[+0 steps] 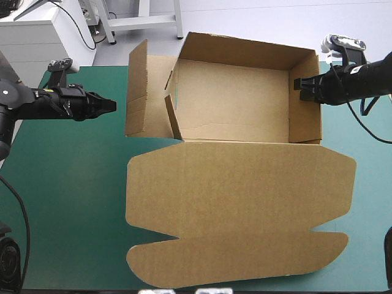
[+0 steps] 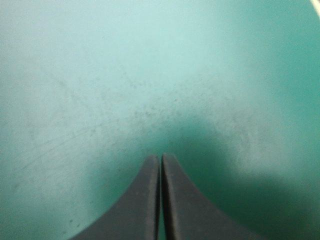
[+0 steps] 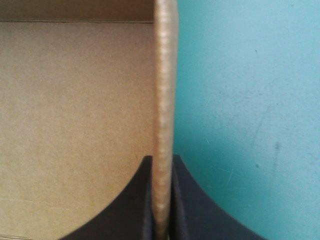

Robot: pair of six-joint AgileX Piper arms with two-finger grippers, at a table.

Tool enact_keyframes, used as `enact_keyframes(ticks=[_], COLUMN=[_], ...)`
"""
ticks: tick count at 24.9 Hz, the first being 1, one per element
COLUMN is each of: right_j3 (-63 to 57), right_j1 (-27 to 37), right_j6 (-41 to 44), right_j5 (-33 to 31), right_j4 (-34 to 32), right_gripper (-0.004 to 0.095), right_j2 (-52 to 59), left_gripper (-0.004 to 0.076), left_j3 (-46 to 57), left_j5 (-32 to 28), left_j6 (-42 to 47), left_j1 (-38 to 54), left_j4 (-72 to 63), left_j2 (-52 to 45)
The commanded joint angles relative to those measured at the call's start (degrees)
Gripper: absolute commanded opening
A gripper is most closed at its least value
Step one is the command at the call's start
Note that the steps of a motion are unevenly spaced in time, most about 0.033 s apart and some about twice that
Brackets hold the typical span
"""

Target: Fold the box

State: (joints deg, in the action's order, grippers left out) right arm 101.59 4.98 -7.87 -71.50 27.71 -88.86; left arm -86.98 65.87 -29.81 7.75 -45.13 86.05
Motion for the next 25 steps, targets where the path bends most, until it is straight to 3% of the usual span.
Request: enact_keyframes(ticks=[1,10,17,25], right_j3=[1.49,1.49,1.49,1.37], right_j1=[0.48,-0.31,-7.01,-12.1], right_j6=[-0.52,-2.05,-1.55,2.98], right_j5=[0.16,4.53,9.02,14.84], right_j4=[4.25,4.87,-0.47,-3.46], right_gripper=[-0.0015,-0.0015,-0.0015,-0.0015], right_j2=[2.7,2.7,1.64,-1.48], left_gripper=[-0.0008,-0.0008,-0.0008,-0.0008], left_j3=[-1.23,-1.23,-1.23,-1.23], left_j5=[-1.69,3.29,8.12,8.12], left_j6=[-3.45,-7.46,-7.59,-5.63], left_j1=[-0.02,-0.02,-0.85,-8.62], left_j4=[-10.36,-22.46,-26.2,-24.63], left_j2=[-1.88,-1.88,-1.88,-4.34])
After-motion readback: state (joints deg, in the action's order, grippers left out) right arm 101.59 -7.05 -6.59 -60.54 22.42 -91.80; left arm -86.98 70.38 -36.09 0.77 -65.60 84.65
